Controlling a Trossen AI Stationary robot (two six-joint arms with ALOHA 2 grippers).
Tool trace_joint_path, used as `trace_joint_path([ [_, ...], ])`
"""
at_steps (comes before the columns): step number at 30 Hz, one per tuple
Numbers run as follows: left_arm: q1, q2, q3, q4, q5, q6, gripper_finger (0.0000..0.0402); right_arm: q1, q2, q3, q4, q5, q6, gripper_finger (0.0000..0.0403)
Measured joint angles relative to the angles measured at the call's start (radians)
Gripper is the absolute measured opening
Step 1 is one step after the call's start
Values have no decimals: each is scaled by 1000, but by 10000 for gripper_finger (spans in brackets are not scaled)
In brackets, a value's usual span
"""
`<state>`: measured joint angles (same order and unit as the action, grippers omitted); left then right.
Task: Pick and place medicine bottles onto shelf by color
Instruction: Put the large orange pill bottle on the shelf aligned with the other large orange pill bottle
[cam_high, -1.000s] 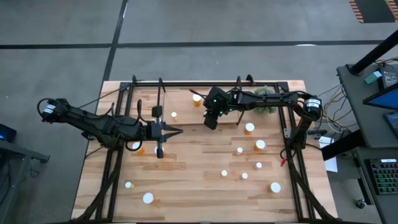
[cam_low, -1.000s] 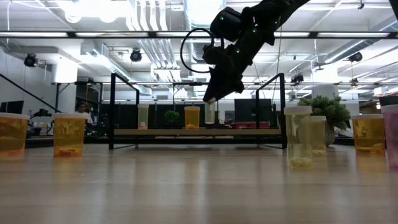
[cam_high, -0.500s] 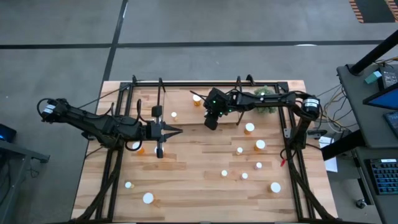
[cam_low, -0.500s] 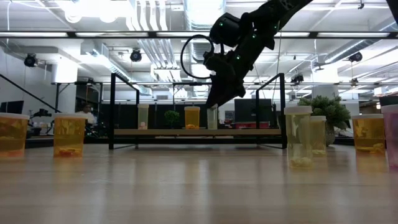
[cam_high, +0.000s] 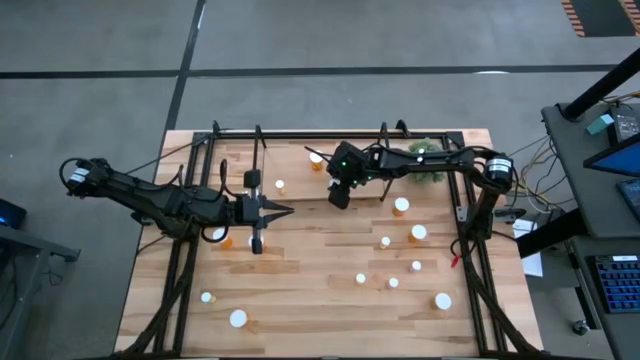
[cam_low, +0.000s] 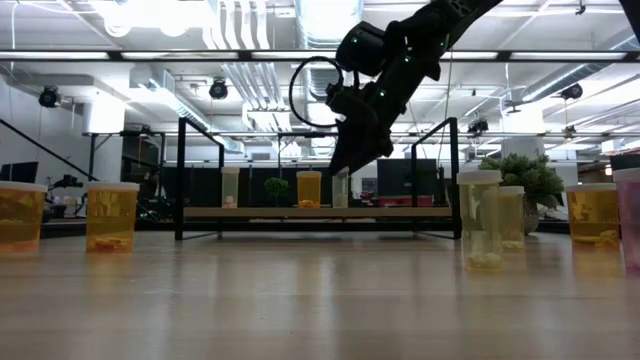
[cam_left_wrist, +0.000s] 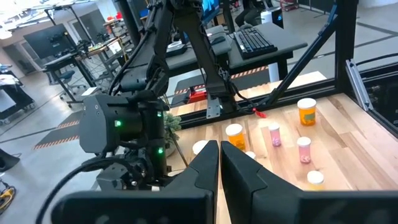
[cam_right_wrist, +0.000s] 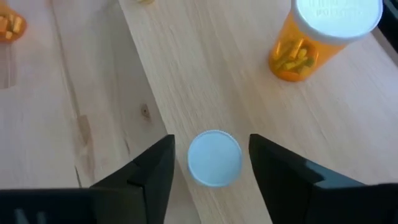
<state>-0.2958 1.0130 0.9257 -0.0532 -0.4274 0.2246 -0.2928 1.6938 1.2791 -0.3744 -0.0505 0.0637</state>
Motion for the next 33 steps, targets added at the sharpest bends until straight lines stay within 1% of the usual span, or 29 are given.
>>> trace_joint_path([
  [3,0,0,0,0,0,-6,0,1,-25,22,-16,0,-4,207],
  [7,0,0,0,0,0,-17,0,15,-72,49,-49,0,-12,206],
  [14,-14,22,2,-3,4,-148,0,109,-188,11,-55,3,-31,197],
  [16,-33,39,2,-13,6,-174,0,155,-215,-10,-55,37,-37,194],
  [20,-72,81,7,-11,8,-236,0,253,-277,-72,-29,158,-67,188],
  [23,-96,111,16,-39,8,-322,0,312,-324,-141,34,182,-71,187],
  [26,-105,139,55,-181,11,-488,0,359,-372,-221,115,182,-65,187],
  [29,-104,168,116,-411,25,-697,0,393,-428,-297,191,182,-76,187],
  [30,-103,180,138,-496,40,-767,0,401,-445,-317,207,182,-81,187],
  [33,-98,221,184,-736,142,-965,0,422,-491,-369,250,183,-88,187],
])
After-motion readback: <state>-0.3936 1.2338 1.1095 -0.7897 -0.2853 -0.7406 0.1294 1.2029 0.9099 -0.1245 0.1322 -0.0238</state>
